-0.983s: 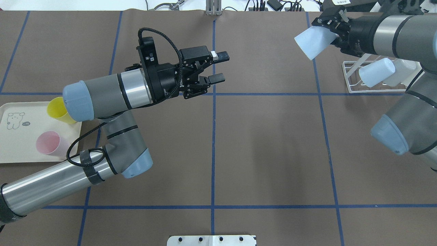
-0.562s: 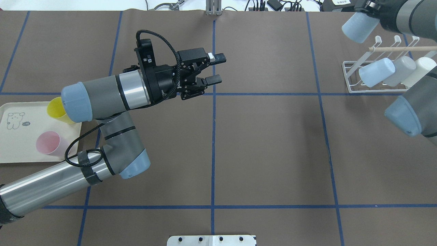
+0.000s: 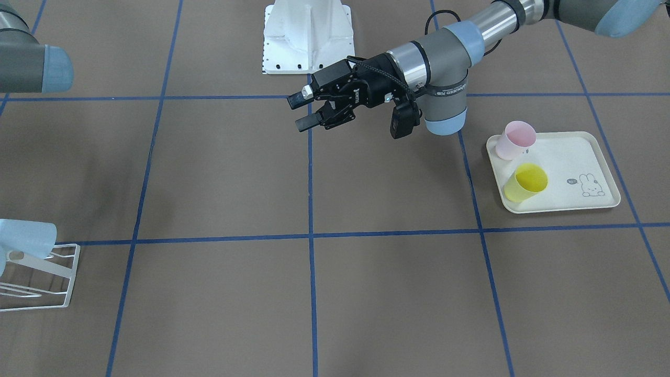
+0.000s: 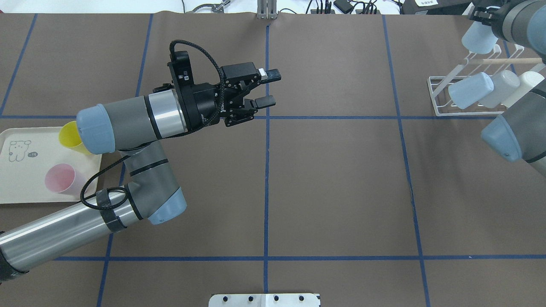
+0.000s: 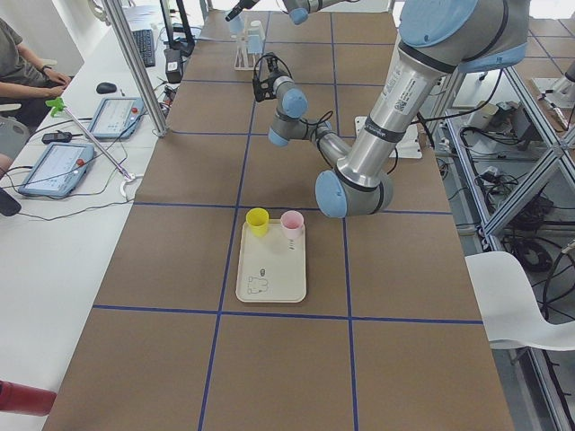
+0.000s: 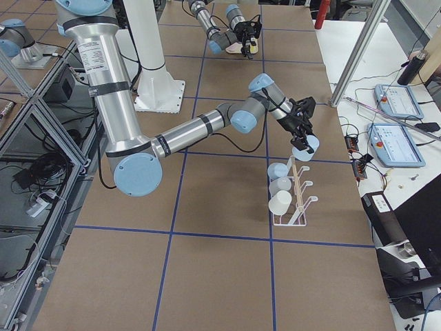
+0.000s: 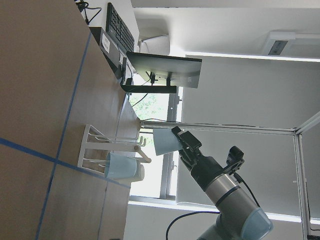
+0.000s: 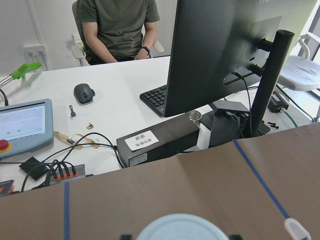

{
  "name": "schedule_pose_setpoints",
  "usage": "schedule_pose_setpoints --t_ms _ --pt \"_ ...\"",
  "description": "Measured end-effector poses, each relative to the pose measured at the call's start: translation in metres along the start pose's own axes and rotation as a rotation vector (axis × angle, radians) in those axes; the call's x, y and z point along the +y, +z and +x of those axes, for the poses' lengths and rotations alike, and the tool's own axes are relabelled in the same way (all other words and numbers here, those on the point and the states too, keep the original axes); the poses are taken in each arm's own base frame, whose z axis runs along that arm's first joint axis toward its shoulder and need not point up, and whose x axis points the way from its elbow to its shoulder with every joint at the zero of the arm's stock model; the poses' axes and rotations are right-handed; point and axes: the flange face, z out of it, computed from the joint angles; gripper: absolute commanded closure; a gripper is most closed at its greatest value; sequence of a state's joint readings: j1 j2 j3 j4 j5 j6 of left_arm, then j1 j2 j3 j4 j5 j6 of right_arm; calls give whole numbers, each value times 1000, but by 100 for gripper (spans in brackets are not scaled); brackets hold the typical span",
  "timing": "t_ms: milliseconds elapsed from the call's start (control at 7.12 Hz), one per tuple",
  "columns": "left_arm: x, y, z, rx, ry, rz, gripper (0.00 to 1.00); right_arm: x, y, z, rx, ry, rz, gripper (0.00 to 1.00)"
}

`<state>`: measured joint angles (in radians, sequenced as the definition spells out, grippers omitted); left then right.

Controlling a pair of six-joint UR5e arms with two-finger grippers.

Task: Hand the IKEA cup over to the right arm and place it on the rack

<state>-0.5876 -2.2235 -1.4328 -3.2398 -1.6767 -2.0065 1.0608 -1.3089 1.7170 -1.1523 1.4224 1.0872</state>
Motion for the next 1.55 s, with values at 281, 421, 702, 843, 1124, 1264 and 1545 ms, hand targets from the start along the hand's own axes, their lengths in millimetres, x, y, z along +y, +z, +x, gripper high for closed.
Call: schedule_pose_setpoints --t_ms 281,421,702,843,1124,1264,1545 --pt "0 0 -1 -1 -1 -1 21 1 17 3 30 -6 -8 100" --pt "1 0 -1 -1 -1 -1 21 1 25 1 40 -7 -12 100" --pt "1 0 -2 -3 -2 -2 21 -1 35 -2 54 -8 -16 100" --pt "2 0 -3 -4 -3 -2 21 -1 39 -2 60 -8 -17 100" --pt "3 1 -4 -6 -5 -3 21 -1 48 -1 70 -8 -11 100" --pt "3 1 -5 -6 -5 -3 21 1 56 1 63 -7 -2 100" --pt "3 1 -5 -7 -5 -3 21 5 66 4 49 -3 8 100"
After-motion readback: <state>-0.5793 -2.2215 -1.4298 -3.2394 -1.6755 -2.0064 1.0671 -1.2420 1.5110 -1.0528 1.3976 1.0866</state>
